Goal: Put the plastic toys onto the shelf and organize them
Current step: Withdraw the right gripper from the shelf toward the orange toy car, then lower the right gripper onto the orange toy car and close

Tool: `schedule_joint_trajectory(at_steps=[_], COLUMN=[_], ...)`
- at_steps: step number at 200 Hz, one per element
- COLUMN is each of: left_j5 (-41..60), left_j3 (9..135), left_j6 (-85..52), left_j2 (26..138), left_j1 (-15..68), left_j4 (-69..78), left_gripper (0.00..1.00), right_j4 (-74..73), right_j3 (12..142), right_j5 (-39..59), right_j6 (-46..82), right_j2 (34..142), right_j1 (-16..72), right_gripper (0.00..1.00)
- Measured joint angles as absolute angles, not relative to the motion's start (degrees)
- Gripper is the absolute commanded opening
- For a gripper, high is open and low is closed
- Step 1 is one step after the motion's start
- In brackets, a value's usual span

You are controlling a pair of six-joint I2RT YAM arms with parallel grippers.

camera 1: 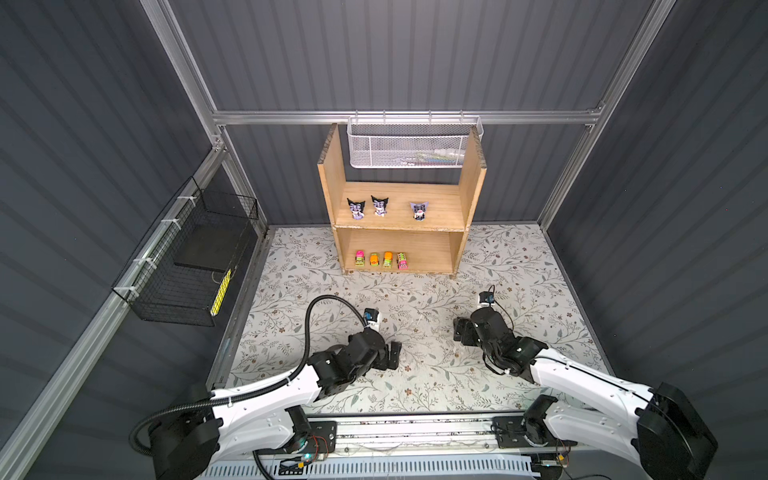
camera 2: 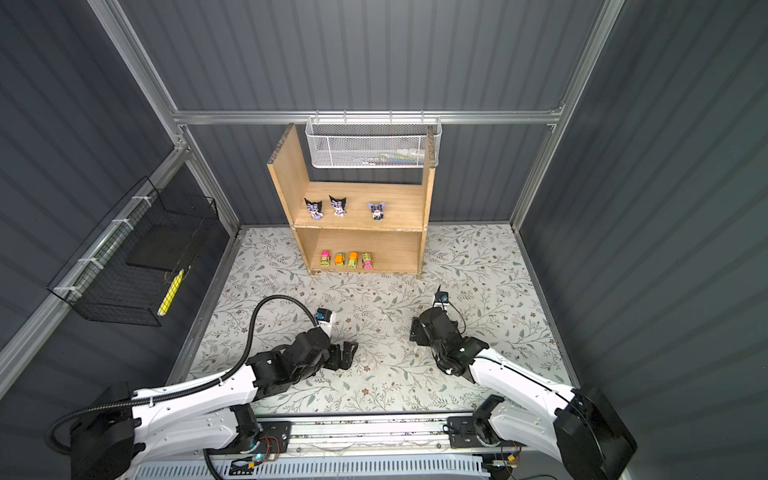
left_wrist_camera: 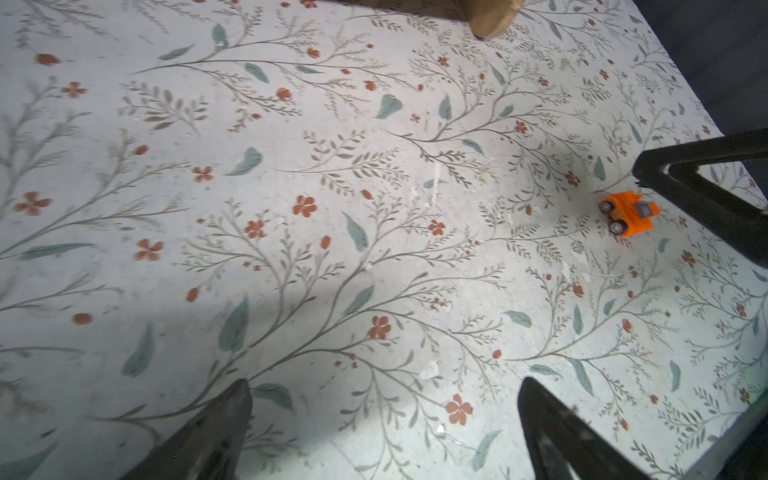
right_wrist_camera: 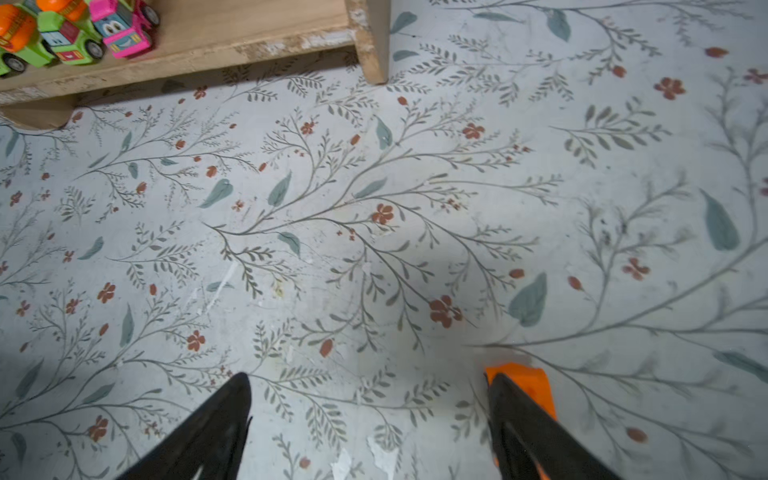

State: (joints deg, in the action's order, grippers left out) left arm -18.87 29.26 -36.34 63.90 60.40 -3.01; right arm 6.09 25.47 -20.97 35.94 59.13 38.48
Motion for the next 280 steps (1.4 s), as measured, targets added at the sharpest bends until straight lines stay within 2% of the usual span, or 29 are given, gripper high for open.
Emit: schedule_joint_trajectory(at_steps=[49, 138, 215, 243, 280], left_j5=[-20.0, -23.5, -29.6, -31.2, -32.2], left_j3=[32.3, 32.7, 30.9, 30.7, 30.7], left_j6=[-36.5, -36.5, -35.5, -34.9, -34.5], left_j2=[70.5, 67.6, 59.7, 58.6, 58.5], left_j1=[65.6, 66.0, 66.0, 66.0, 66.0], left_j4=[1.6, 0.7, -4.8, -6.1, -7.2], left_gripper=[1.00, 1.00, 1.00, 1.00, 1.00], right_j4=[8.7, 10.2, 7.4, 6.9, 6.9], right_j3=[21.4, 21.4, 22.3, 23.6, 25.5], right_j5=[-22.9, -23.0, -21.8, -21.1, -21.0], right_j6=[40.3, 45.0, 45.0, 45.0, 44.7], right_j2=[53.8, 60.7, 67.7, 70.5, 73.6], right_j1=[36.6, 32.8, 32.6, 32.6, 32.6], right_gripper=[0.92, 0.90, 0.71, 0.61, 0.43])
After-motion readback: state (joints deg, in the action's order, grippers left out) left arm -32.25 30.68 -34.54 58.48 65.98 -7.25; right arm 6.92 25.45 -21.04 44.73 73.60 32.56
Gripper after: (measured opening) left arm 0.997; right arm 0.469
